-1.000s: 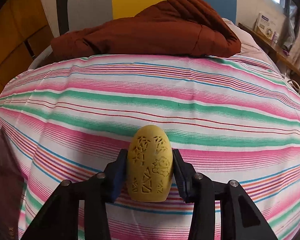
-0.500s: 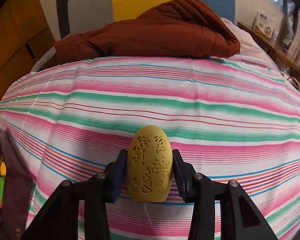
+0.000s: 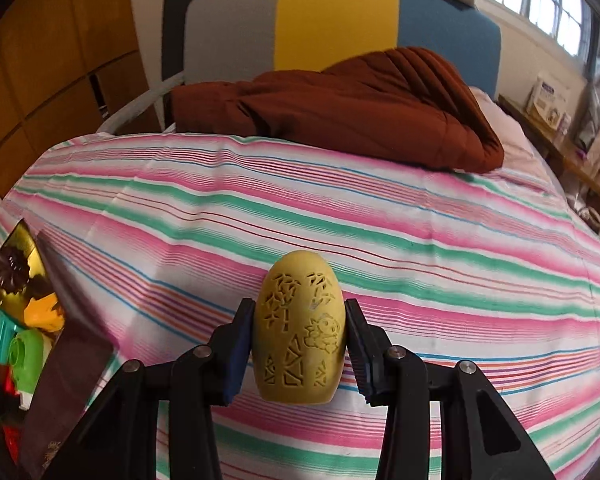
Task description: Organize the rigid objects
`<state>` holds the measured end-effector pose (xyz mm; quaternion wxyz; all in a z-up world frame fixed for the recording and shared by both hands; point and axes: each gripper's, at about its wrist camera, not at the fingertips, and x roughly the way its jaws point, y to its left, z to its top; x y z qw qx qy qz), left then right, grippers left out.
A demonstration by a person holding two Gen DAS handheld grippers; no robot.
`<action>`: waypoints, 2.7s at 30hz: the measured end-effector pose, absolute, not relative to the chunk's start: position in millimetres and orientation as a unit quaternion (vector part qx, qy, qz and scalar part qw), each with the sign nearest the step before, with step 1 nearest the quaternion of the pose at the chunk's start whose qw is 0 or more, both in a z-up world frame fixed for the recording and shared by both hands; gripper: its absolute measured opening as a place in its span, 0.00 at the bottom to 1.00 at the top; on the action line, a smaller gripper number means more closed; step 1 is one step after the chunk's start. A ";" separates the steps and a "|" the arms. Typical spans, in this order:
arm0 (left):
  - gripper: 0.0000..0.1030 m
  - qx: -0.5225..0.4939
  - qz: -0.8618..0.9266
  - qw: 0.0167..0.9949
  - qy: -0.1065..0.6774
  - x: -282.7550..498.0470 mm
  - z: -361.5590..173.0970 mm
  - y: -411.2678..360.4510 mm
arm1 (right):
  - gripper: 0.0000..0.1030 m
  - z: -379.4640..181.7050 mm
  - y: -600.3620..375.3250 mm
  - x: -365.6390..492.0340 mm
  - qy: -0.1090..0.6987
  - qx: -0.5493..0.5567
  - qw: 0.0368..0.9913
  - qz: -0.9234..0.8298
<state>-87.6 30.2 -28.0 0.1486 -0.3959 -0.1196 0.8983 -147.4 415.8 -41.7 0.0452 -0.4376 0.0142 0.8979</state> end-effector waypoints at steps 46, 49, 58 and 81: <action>0.78 -0.338 0.927 0.125 -0.103 2.5 -1.2 -6.9 | 0.43 -24.2 178.6 -55.8 0.020 -0.470 -0.229 0.852; 0.77 -0.346 0.925 0.120 -0.101 3.4 -8.6 -8.1 | 0.43 -31.0 168.8 -60.3 -0.007 -0.486 -0.206 0.849; 0.77 -0.366 0.918 0.117 -0.094 0.4 -22.2 -6.9 | 0.43 -53.0 155.5 -67.4 -0.045 -0.533 -0.133 0.835; 0.77 -0.351 0.923 0.122 -0.097 1.0 -5.3 -1.6 | 0.79 -13.2 158.9 -31.9 -0.038 -0.456 -0.057 0.887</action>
